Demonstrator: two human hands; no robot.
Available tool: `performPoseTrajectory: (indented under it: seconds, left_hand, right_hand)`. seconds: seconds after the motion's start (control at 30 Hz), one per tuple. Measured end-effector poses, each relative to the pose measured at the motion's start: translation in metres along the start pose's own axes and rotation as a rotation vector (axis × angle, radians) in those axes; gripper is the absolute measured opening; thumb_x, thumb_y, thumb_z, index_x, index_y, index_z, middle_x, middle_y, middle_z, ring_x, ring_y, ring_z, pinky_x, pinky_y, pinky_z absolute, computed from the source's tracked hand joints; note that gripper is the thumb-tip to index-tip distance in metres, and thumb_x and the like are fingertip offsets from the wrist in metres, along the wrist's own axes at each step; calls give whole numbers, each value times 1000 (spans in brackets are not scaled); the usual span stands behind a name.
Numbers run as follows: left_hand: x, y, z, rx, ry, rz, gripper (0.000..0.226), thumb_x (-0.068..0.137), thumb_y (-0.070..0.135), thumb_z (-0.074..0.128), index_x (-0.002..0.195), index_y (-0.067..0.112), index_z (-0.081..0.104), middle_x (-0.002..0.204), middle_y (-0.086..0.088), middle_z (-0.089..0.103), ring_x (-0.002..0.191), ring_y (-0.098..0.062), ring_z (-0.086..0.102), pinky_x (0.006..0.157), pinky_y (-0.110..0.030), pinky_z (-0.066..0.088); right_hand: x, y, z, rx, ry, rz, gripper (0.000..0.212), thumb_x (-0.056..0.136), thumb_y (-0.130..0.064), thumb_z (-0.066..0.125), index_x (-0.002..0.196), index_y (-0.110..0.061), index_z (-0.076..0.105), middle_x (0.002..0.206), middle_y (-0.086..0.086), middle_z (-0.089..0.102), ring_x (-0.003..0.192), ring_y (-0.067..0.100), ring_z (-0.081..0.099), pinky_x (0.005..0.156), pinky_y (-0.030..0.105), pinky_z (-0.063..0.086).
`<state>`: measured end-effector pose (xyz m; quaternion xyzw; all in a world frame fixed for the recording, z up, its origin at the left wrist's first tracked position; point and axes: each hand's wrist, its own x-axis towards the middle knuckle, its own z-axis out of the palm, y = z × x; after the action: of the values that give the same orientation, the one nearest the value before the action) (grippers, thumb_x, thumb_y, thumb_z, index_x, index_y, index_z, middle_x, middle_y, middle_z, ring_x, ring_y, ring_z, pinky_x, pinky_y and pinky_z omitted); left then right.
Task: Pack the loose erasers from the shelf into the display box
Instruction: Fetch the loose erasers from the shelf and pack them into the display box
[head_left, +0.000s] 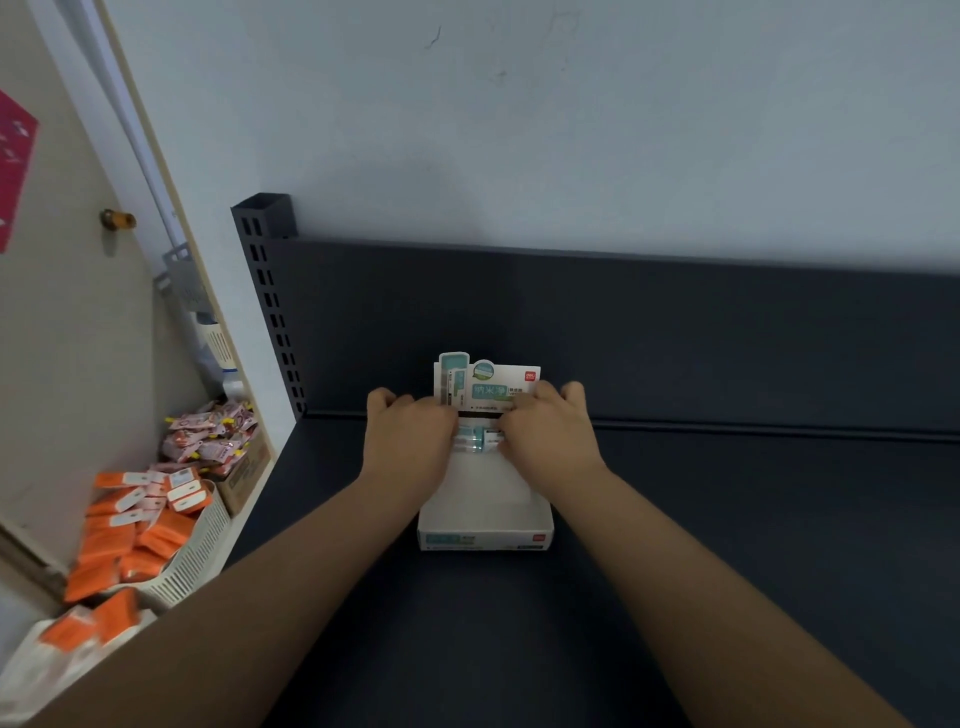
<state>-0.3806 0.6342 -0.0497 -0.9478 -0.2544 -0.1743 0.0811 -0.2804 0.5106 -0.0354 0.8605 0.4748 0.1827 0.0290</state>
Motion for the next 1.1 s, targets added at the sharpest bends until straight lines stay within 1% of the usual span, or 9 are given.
performPoseTrajectory:
  seconds: [0.13,0.37,0.47,0.6,0.73,0.8,0.9,1.03,1.1]
  left_hand:
    - [-1,-3,2,-43,9,1,16,90,21,51,85,27,66,87,8,64,79,-14,56,88,-35,19]
    - [-2,-3,1,-64,17,-9,13,91,24,53,88,27,65,87,8,65,80,-13,56,89,-35,21]
    - [-3,-3,1,-73,52,-22,11,89,23,56,85,26,65,82,7,66,74,-14,57,84,-34,20]
    - [-3,-2,1,-64,61,-25,7,86,22,60,82,25,65,76,6,65,69,-16,57,83,-35,27]
    - [-3,-1,-2,-34,60,6,6,81,20,65,78,25,64,71,6,63,64,-16,56,80,-35,29]
    - [-4,-4,-3,-63,64,27,1,81,23,64,81,24,64,77,7,63,69,-16,56,83,-35,27]
    - [-6,-9,-7,-117,62,30,5,84,29,61,88,27,63,84,9,62,75,-14,56,85,-34,26]
    - [-7,-11,-13,-163,45,36,8,86,33,60,92,30,65,90,10,63,80,-12,56,87,-33,25]
    - [-6,-13,-18,-218,63,31,8,87,34,59,90,30,65,90,11,63,81,-10,57,86,-32,25]
  right_hand:
    - [-1,1,3,71,37,37,13,89,-16,53,87,-23,63,85,-4,63,86,20,51,72,35,13]
    - [-8,4,7,135,40,158,7,87,-14,57,88,-21,61,93,-2,61,83,21,52,73,36,21]
    - [-9,3,8,157,40,176,10,87,-12,56,90,-20,62,96,-1,62,81,21,53,73,35,23]
    - [-10,3,6,188,29,175,10,89,-13,54,93,-19,61,98,-1,61,81,22,55,75,36,26]
    - [-13,5,3,273,0,158,8,89,-19,53,92,-21,60,100,-2,60,83,21,56,77,36,26]
    - [-16,8,0,352,7,161,7,90,-21,53,94,-22,60,99,-4,60,85,20,56,77,35,27]
    - [-22,13,-6,438,39,191,12,89,-23,56,101,-24,59,97,-6,59,87,17,56,78,33,28]
    - [-29,14,-14,480,37,218,19,89,-24,58,107,-23,58,96,-6,58,90,15,56,81,34,32]
    - [-33,15,-17,478,37,241,20,89,-24,58,109,-24,58,97,-7,58,91,15,56,82,34,32]
